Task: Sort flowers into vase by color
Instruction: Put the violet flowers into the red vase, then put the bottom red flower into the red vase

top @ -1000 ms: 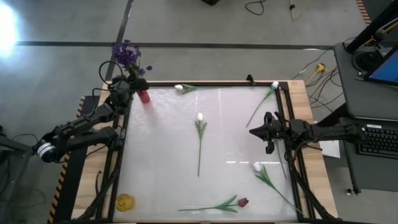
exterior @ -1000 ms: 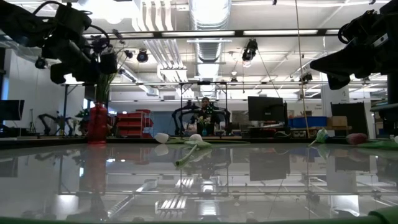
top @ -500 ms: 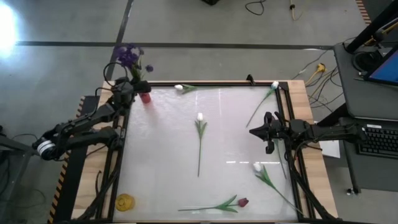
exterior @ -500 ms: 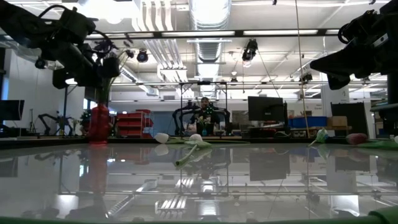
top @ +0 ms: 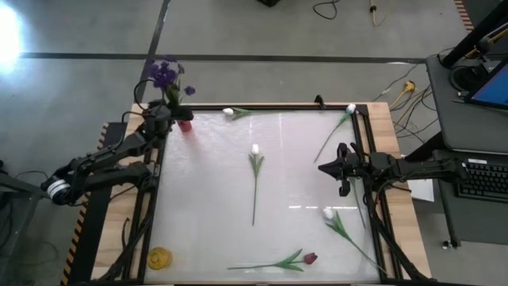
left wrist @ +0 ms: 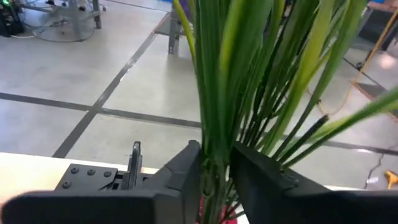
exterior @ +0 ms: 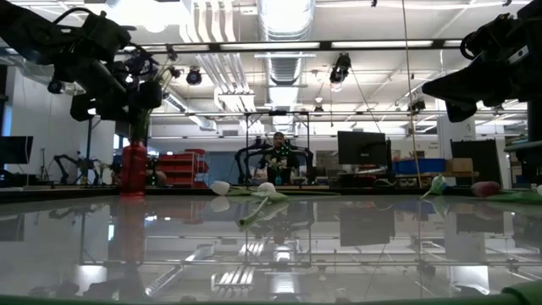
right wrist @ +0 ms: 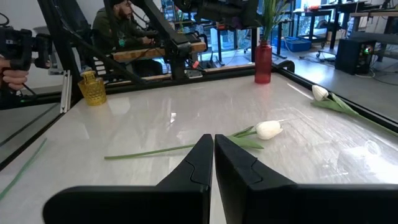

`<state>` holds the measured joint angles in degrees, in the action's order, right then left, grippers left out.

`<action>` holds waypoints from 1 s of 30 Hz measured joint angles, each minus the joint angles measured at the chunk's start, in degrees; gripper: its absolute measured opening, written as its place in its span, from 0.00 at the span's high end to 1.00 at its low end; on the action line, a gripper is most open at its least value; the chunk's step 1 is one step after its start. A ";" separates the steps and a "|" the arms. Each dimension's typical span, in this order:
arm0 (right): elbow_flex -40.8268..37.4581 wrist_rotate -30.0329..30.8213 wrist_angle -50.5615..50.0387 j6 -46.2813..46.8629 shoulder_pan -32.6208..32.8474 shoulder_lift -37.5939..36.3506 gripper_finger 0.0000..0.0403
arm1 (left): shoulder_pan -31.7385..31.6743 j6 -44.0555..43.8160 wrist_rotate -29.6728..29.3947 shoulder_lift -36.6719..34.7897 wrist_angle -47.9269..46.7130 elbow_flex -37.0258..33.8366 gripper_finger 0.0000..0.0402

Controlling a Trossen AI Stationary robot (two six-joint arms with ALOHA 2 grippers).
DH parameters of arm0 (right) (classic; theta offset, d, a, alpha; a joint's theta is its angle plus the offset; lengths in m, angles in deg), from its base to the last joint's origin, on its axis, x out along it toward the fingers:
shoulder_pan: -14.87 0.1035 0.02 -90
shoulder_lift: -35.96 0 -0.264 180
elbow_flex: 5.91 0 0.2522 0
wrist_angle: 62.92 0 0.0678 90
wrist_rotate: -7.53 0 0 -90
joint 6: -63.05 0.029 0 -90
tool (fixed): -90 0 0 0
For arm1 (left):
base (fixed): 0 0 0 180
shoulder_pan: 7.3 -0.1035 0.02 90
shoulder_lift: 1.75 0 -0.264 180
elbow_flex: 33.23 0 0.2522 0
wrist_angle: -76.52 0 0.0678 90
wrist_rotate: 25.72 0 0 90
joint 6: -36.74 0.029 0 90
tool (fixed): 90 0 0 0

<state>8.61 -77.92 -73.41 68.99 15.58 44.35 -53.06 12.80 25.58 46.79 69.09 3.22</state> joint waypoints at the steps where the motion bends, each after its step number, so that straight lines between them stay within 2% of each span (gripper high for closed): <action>1: 0.00 0.00 0.00 0.00 0.02 0.00 0.98 | -0.02 0.05 0.51 -0.33 -0.89 0.26 0.76; 7: 0.00 0.00 0.00 0.00 0.00 0.02 0.98 | 0.00 0.49 3.01 -2.15 -8.76 3.46 0.67; 15: 0.00 0.00 0.00 -0.02 0.01 0.02 0.98 | 0.00 -0.29 3.50 -4.48 -18.27 11.36 0.66; 18: 0.00 -0.01 0.00 -0.02 0.00 0.02 0.98 | -0.02 -0.99 4.45 -4.60 -26.69 15.51 0.66; 23: 0.00 0.00 0.00 0.00 0.00 0.02 0.98 | 0.22 -2.16 9.40 -4.93 -41.26 22.80 0.66; 27: 0.00 0.01 0.00 -0.02 0.02 0.02 0.98 | 1.84 -2.36 12.93 -6.91 -45.78 26.69 0.66; 30: 0.00 -0.02 0.00 0.00 0.00 0.02 0.98 | 3.91 -3.95 19.04 -8.93 -47.74 27.50 0.66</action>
<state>8.61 -77.93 -73.41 68.99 15.58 44.37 -49.14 8.85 44.62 37.86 21.35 30.72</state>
